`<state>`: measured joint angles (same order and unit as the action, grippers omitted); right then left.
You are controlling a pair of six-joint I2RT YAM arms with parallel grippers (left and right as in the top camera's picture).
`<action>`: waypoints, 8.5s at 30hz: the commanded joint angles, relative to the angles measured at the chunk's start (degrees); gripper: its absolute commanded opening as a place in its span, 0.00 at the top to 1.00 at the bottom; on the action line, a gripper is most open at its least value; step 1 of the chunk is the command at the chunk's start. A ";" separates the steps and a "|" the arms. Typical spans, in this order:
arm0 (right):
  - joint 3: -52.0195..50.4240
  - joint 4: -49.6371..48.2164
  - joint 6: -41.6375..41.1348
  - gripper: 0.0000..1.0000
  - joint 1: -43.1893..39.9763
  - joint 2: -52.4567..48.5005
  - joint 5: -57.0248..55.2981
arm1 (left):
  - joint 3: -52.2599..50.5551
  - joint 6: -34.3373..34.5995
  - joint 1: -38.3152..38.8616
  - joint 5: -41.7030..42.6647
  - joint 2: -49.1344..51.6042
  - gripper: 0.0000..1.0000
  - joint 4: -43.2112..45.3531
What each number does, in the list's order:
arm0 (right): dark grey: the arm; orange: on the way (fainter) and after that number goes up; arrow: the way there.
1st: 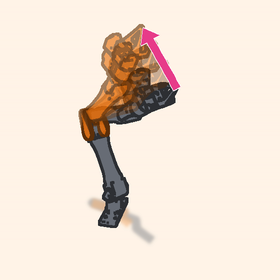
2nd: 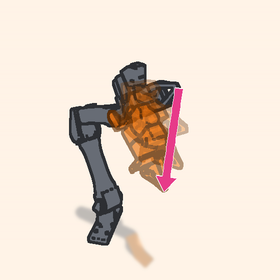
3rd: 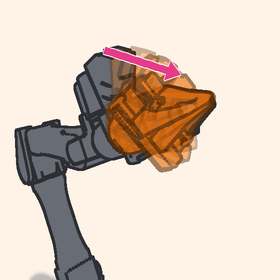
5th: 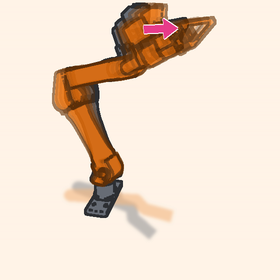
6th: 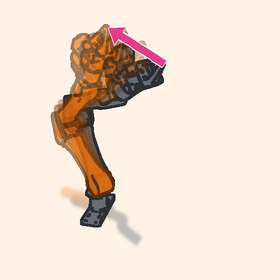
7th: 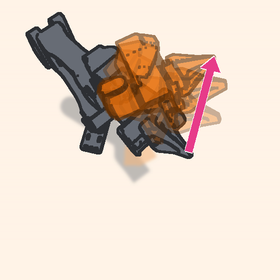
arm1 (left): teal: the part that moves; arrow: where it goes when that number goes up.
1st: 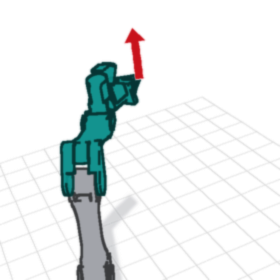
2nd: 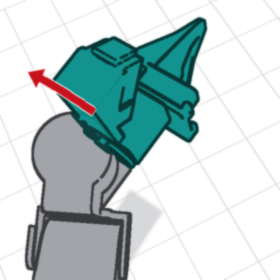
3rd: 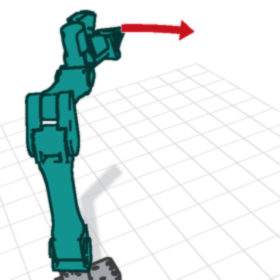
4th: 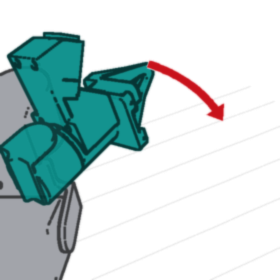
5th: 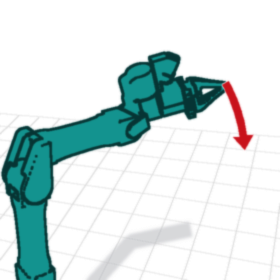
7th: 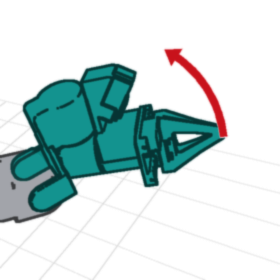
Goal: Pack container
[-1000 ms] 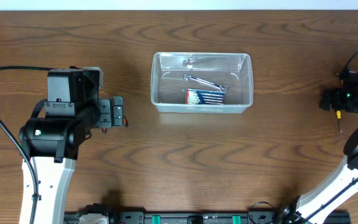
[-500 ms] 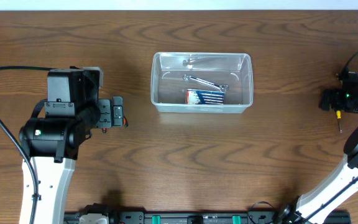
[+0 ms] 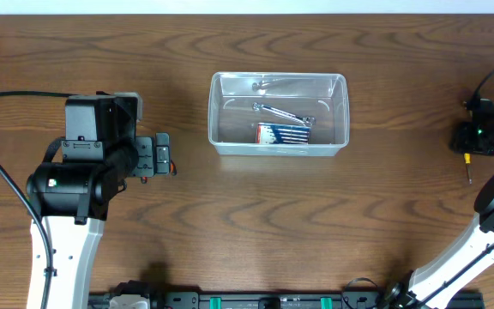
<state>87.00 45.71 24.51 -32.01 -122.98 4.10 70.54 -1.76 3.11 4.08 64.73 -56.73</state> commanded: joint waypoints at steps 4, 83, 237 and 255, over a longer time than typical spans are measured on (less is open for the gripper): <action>-0.50 0.17 -1.07 0.67 0.55 -2.95 0.68 | 1.05 -0.55 0.13 -0.63 0.11 0.02 -0.24; 27.52 14.01 31.54 0.34 51.23 -10.93 2.80 | 1.05 -0.57 0.13 -0.66 0.11 0.02 -4.09; 32.15 30.75 -4.13 0.01 23.30 15.96 13.14 | 23.45 -33.57 32.79 -2.16 35.67 0.94 4.72; 32.15 31.36 -3.67 0.01 23.30 15.96 11.76 | 23.45 -30.53 23.61 -1.05 55.30 0.94 8.22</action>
<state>119.11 76.93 21.10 -8.67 -106.48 15.97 94.21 -33.17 27.57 2.61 118.45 -48.56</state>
